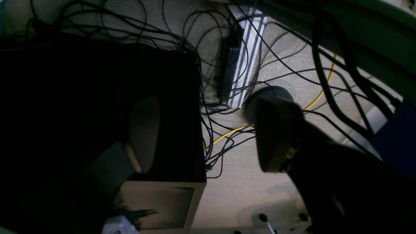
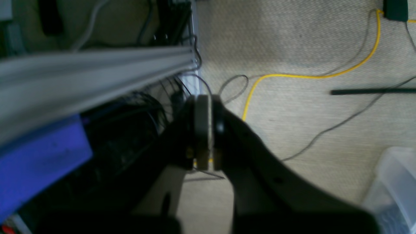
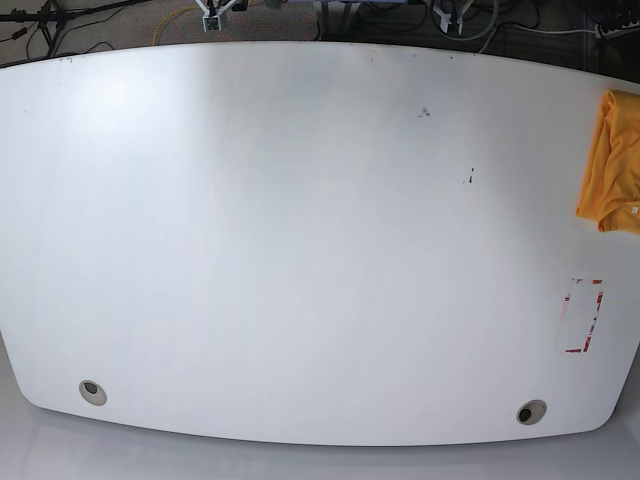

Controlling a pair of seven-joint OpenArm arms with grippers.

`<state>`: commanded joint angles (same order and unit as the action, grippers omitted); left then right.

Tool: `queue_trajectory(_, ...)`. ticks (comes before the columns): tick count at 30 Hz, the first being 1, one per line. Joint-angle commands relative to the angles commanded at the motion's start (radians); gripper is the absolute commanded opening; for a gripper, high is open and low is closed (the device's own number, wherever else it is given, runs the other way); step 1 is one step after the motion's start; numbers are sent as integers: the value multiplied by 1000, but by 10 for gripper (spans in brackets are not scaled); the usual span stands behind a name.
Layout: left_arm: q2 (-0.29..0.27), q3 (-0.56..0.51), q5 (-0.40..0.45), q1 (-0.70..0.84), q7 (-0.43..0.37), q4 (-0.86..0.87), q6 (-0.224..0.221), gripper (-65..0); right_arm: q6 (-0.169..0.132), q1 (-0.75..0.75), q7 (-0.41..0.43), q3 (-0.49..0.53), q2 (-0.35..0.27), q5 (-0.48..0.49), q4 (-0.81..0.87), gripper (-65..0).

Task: Fold the T-shirt properly

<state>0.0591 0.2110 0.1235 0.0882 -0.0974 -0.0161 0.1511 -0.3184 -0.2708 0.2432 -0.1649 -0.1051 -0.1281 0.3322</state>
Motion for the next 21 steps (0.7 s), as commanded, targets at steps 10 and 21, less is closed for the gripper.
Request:
queue_trajectory(10,0,-3,0,2,77,-87,0,-228,5,20,-54,0,26,-15,0,-629)
queue_trajectory(21,-2,-44,0,2,74,-91,-58,-224,5,23,-66,0,29,-8,0,-629)
